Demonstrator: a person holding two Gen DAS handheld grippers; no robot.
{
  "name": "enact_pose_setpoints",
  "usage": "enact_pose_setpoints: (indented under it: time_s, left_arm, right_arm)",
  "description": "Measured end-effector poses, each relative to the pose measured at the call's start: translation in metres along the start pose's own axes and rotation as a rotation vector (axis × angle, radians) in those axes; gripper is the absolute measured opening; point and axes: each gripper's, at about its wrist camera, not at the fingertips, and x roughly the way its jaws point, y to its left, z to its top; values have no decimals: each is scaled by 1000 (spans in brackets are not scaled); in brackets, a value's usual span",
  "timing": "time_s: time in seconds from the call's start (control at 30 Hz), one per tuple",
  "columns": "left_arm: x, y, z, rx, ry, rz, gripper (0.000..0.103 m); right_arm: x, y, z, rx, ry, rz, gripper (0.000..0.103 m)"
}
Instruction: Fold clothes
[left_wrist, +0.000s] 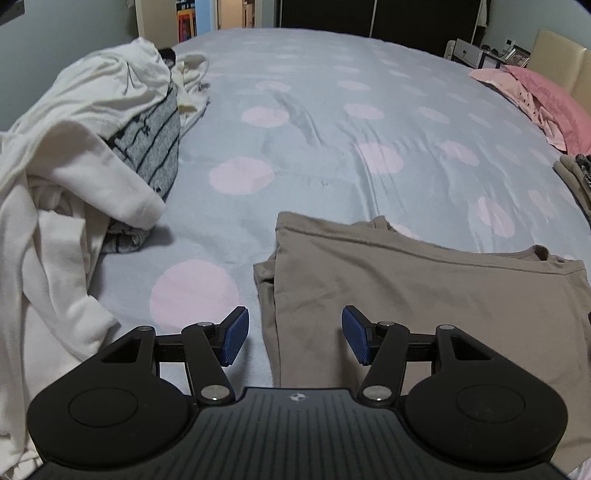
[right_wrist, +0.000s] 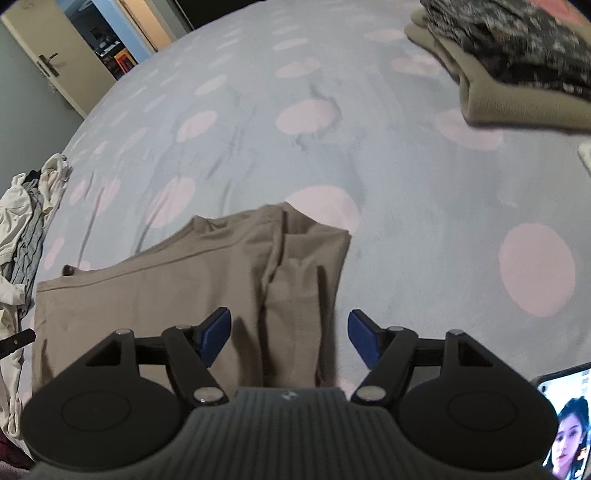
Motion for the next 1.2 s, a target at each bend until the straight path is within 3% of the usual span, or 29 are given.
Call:
enact_pose_setpoints:
  time_s: [0.13, 0.2, 0.33, 0.37, 0.63, 0.93, 1.2]
  left_arm:
    - [7, -2, -3, 13, 18, 11, 54]
    - [8, -3, -4, 27, 20, 14, 54]
    - [6, -3, -6, 29, 24, 11, 54]
    - [6, -2, -6, 28, 23, 10, 54]
    - [-11, 11, -9, -3, -17, -7, 54]
    - [-31, 22, -14, -10, -47, -76, 53]
    - [-39, 29, -17, -20, -58, -99, 51]
  right_arm:
    - [9, -4, 3, 27, -10, 17, 68]
    - [10, -4, 5, 32, -26, 21, 48]
    - [10, 4, 6, 10, -33, 36, 29]
    - [9, 7, 6, 5, -36, 37, 18]
    - [-14, 39, 9, -56, -75, 30, 14]
    - [-36, 91, 15, 7, -23, 230, 12]
    - [-30, 165, 16, -36, 36, 380, 7]
